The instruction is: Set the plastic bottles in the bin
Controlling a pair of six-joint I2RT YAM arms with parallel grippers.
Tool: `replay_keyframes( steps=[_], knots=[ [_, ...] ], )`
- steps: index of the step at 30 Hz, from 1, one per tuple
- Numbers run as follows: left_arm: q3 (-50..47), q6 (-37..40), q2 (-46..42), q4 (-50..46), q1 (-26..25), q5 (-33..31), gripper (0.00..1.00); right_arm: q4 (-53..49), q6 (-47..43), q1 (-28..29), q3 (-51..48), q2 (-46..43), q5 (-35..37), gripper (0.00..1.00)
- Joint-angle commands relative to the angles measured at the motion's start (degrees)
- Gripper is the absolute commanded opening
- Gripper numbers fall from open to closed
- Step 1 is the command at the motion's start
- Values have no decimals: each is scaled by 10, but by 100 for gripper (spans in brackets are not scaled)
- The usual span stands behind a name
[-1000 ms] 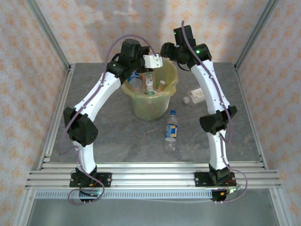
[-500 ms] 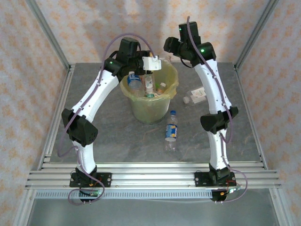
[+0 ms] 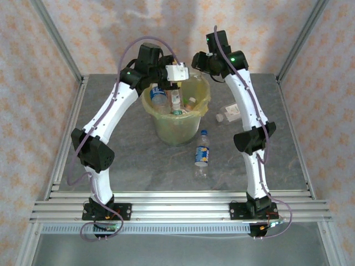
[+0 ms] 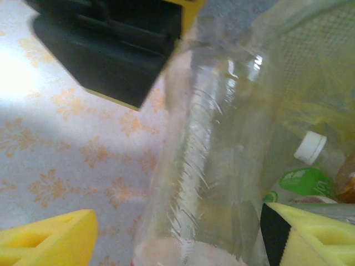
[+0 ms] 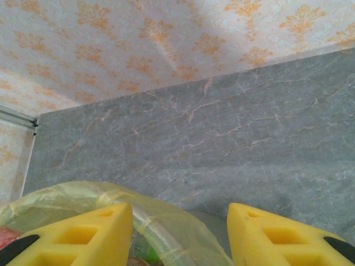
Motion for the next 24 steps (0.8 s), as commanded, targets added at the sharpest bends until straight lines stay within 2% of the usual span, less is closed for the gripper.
replay_keyframes(
  steps=[1, 4, 6, 9, 13, 18, 20, 24],
  knots=[
    [-8, -60, -60, 63, 7, 11, 79, -35, -19, 12, 8, -15, 22, 49],
    [-32, -107, -89, 94, 13, 14, 79, -40, -26, 19, 1, -23, 39, 49],
    [-58, -147, -111, 133, 15, -12, 80, -44, -31, 24, -8, -31, 50, 49],
    [-86, -211, -134, 174, 16, -80, 81, -49, -39, 36, -23, -42, 74, 48],
    [-97, -293, -146, 180, 25, -165, 81, -56, -50, 48, -36, -59, 104, 48],
    [-75, -457, -133, 150, 55, -273, 87, -63, -63, 60, -61, -81, 133, 48],
    [-54, -534, -117, 126, 76, -274, 88, -65, -67, 63, -80, -93, 143, 48],
    [8, -595, -66, 82, 91, -239, 90, -62, -69, 65, -112, -112, 161, 48]
  ],
)
